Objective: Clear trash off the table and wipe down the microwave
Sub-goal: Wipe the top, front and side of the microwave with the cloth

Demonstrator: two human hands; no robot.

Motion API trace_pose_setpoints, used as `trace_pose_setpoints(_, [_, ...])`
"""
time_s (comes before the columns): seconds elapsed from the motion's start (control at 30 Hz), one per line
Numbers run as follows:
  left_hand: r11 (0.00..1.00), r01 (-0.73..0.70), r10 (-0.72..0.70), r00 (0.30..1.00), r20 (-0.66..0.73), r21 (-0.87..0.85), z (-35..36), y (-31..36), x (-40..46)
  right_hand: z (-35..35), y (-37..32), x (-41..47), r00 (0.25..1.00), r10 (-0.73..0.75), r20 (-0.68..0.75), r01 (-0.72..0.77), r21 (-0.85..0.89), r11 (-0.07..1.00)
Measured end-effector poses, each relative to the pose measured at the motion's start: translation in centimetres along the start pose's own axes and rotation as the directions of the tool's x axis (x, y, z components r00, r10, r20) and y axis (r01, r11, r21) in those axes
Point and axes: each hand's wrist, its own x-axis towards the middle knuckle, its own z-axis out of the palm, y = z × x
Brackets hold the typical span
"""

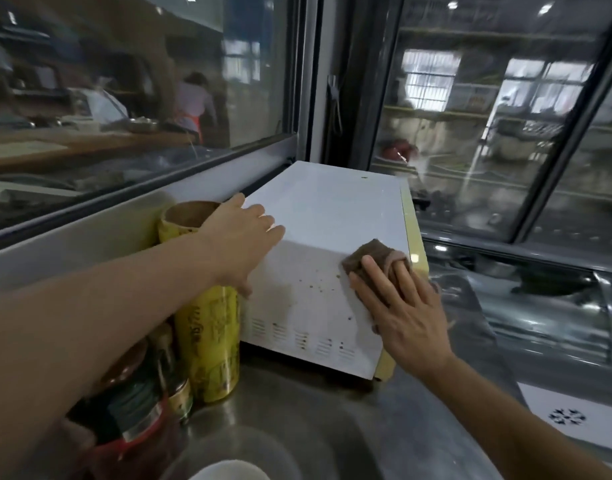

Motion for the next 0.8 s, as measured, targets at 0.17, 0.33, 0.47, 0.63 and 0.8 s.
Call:
trace_pose_setpoints(0.17, [1.0, -0.003, 0.003, 1.0, 0.002, -0.009, 0.7, -0.1, 0.8, 3.7, -2.1, -2.2, 0.983, -0.176, 0.045, 0.178, -0.068, 0.982])
trace_pose_setpoints(0.33, [1.0, -0.002, 0.001, 0.999, 0.053, 0.019, 0.3, 0.0, 0.6, 2.4, -1.2, -2.4, 0.902, -0.387, 0.192, 0.401, -0.042, 0.915])
trace_pose_setpoints(0.47, [1.0, -0.004, 0.003, 0.999, 0.04, 0.03, 0.4, 0.0, 0.7, 1.1, -1.4, 2.0, 0.976, -0.202, 0.081, 0.207, -0.052, 0.977])
trace_pose_setpoints(0.63, [1.0, -0.004, 0.004, 0.999, 0.052, -0.008, 0.8, -0.1, 1.2, 2.9, -5.5, 2.7, 0.95, -0.286, 0.127, 0.289, -0.005, 0.957])
trace_pose_setpoints(0.8, [0.995, -0.031, 0.044, 0.991, 0.128, -0.098, -0.7, -1.6, 1.2, 1.9, -3.9, 2.8, 0.94, -0.315, 0.134, 0.32, -0.021, 0.947])
